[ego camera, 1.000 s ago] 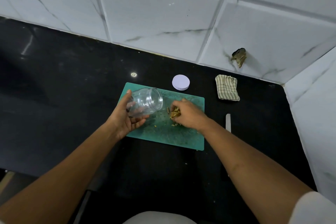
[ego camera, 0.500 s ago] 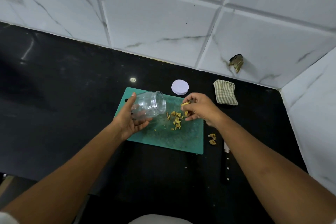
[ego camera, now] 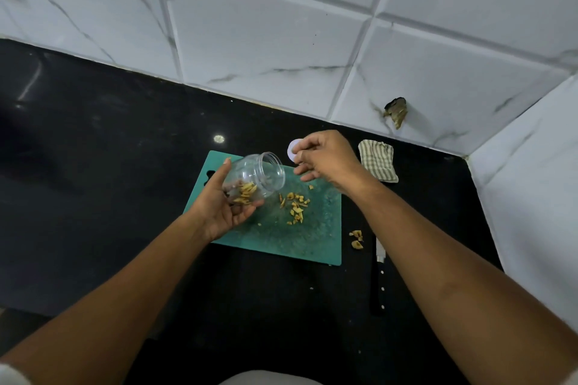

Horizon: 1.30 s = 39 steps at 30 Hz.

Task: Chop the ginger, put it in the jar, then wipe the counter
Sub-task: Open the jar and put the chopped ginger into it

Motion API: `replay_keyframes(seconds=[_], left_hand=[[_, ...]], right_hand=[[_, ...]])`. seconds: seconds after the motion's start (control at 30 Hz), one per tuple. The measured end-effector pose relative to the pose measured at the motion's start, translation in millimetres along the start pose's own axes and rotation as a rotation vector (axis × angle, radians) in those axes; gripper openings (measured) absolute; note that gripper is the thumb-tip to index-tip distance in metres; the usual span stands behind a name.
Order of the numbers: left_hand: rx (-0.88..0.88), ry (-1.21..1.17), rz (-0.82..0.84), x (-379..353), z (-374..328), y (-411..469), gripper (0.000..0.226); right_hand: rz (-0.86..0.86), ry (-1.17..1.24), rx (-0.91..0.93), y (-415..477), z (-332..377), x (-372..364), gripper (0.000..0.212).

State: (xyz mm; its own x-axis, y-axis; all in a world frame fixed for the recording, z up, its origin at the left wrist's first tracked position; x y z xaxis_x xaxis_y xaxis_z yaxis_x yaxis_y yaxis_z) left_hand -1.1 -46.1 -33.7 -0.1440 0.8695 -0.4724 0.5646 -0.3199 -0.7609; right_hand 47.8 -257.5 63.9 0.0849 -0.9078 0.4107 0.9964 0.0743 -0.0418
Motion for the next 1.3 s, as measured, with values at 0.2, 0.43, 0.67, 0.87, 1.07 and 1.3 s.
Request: replay_keyframes(seconds=[0.2, 0.43, 0.67, 0.87, 1.07, 1.3], left_hand=[[-0.033, -0.015, -0.053, 20.8, -5.0, -3.0, 0.073], [-0.038, -0.002, -0.081, 40.9, -6.2, -8.5, 0.076], [-0.030, -0.014, -0.084, 50.4, -8.3, -15.7, 0.082], [-0.037, 0.003, -0.073, 44.4, -13.4, -15.2, 0.078], [-0.034, 0.018, -0.061, 38.5, -13.7, -9.2, 0.083], [-0.028, 0.027, -0.041, 26.9, -6.0, -3.8, 0.078]], right_hand=[[0.024, -0.165, -0.217, -11.4, -74.6, 8.9, 0.007], [-0.036, -0.339, -0.188, 1.2, -105.9, 3.7, 0.012], [0.182, -0.570, -0.086, 8.4, -95.4, -25.5, 0.016], [0.241, -0.486, -0.051, -9.8, -85.3, -34.0, 0.012], [0.161, -0.304, -0.311, -46.7, -94.9, -12.4, 0.012], [0.042, -0.031, -0.361, -49.8, -90.3, -40.4, 0.017]])
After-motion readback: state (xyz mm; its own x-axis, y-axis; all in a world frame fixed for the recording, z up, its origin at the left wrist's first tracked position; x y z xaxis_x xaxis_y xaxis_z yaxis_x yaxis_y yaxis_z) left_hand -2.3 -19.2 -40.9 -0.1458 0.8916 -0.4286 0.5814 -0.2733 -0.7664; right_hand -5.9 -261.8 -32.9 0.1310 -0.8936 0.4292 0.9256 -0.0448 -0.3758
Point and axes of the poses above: each hand's wrist, its own y-axis towards the middle knuckle, its own x-axis out of the back of the hand, z = x × y, the point moved 4 cm from there along y, towards the middle knuckle, and after that the axes turned 11 degrees about x, right-handed, at the moved point
